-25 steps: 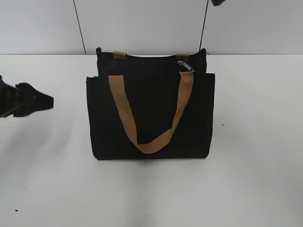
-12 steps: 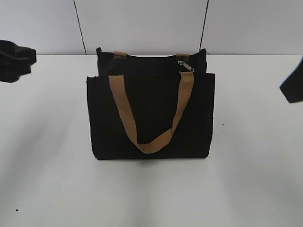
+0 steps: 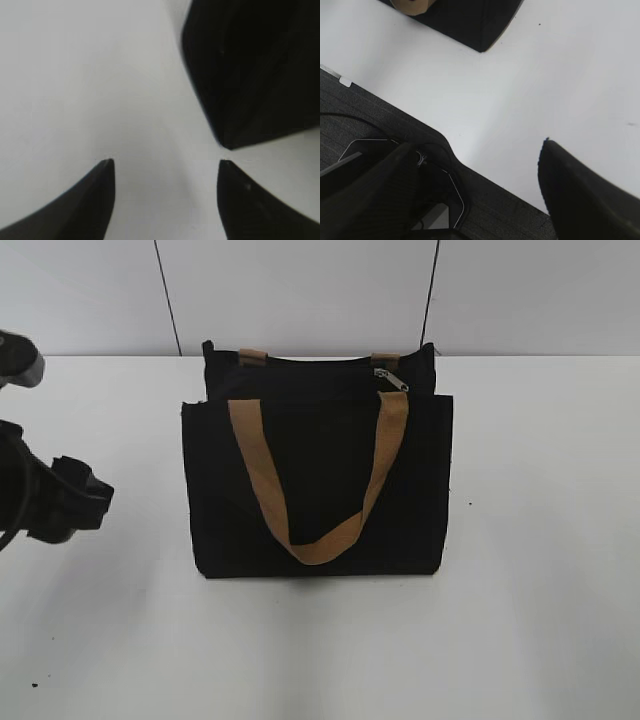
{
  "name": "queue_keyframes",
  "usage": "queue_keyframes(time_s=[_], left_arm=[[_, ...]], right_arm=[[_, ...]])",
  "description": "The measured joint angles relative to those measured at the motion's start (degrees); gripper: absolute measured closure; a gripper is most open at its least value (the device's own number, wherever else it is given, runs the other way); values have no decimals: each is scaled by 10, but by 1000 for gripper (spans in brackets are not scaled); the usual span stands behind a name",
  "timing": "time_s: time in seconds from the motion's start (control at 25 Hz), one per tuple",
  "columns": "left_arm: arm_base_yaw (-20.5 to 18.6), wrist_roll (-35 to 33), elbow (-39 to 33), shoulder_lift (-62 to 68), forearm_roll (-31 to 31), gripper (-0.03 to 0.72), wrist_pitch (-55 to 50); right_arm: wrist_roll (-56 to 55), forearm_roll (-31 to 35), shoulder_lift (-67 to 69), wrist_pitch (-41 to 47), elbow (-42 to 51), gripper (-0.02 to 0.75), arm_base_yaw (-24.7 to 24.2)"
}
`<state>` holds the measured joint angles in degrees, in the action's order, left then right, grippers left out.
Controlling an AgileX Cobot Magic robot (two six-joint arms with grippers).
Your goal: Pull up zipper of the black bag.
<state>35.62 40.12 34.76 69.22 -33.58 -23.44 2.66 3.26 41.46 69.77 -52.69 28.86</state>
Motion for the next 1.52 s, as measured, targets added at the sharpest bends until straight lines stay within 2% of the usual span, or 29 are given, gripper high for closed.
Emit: queue_keyframes(time_s=[0.04,0.12,0.28,0.44,0.6,0.8,0.92,1.24,1.52], left_arm=[[10,-54,3,-20,60,179,-21],[27,-134,17,-58,134,135,-90],[51,-210,41,-145,199,106,-253],[54,-271,41,-267,255,104,-366],[55,-325,28,-363,267,104,-397],[55,-338,-17,-436,277,104,-396],[55,-346,-41,-447,290,104,-385],[55,-401,-43,-447,336,106,-378],[54,-406,-43,-452,343,106,-377]], right_arm=[[3,0,-10,0,10,177,0],[10,1,-29,0,35,151,0],[30,1,-68,0,90,138,0],[48,1,-105,-7,162,138,0],[54,1,-135,-37,226,138,0],[55,1,-148,-62,248,141,0],[55,1,-148,-65,248,141,0],[56,1,-148,-66,248,151,0],[56,3,-149,-66,248,151,-1]])
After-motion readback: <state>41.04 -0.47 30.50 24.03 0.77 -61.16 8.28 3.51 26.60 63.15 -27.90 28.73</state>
